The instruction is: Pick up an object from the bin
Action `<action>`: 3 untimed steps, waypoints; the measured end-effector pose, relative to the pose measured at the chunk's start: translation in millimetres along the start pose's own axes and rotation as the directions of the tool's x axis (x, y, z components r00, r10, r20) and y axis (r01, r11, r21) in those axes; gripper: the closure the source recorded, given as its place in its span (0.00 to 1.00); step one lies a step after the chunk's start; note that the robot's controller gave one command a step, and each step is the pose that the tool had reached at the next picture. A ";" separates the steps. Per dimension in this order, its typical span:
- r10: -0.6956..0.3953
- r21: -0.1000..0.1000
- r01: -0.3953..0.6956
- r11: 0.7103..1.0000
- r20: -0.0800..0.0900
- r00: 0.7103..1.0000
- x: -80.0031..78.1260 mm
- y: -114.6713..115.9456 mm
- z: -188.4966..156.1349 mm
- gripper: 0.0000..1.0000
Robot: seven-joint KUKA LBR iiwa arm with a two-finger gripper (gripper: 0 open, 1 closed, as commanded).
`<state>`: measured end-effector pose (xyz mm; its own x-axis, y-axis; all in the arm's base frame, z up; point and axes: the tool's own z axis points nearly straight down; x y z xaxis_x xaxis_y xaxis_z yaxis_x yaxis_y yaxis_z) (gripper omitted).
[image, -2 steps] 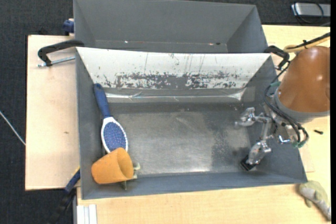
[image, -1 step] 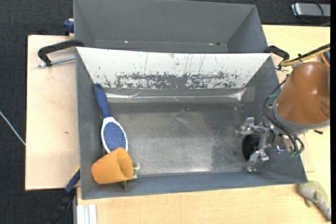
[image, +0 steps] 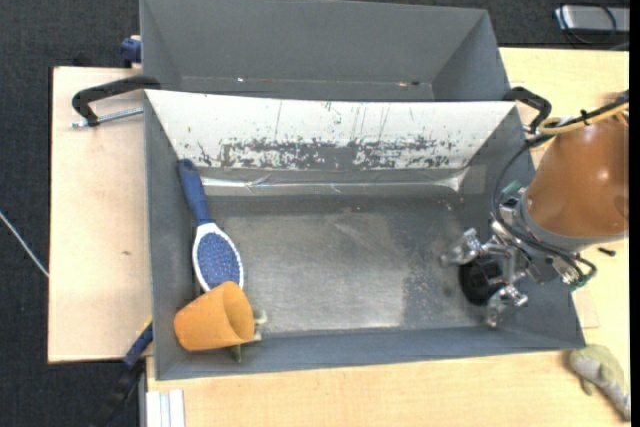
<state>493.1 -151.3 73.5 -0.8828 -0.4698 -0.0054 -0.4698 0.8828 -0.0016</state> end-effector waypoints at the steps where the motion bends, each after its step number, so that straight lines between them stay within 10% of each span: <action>1: 0.000 -0.002 0.000 1.000 0.000 1.000 -0.7 0.6 -0.9 1.00; 2: -0.281 0.007 0.281 0.960 0.003 0.960 -25.6 -11.9 -129.7 1.00; 3: -0.133 -0.005 0.133 0.991 -0.001 0.991 -77.3 18.0 -97.2 1.00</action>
Offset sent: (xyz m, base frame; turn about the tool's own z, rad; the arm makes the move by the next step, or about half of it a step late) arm 0.0000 0.0000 0.0000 0.0000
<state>552.3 -99.2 171.1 -0.8125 -0.5829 -0.0046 -0.5829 0.8125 0.0022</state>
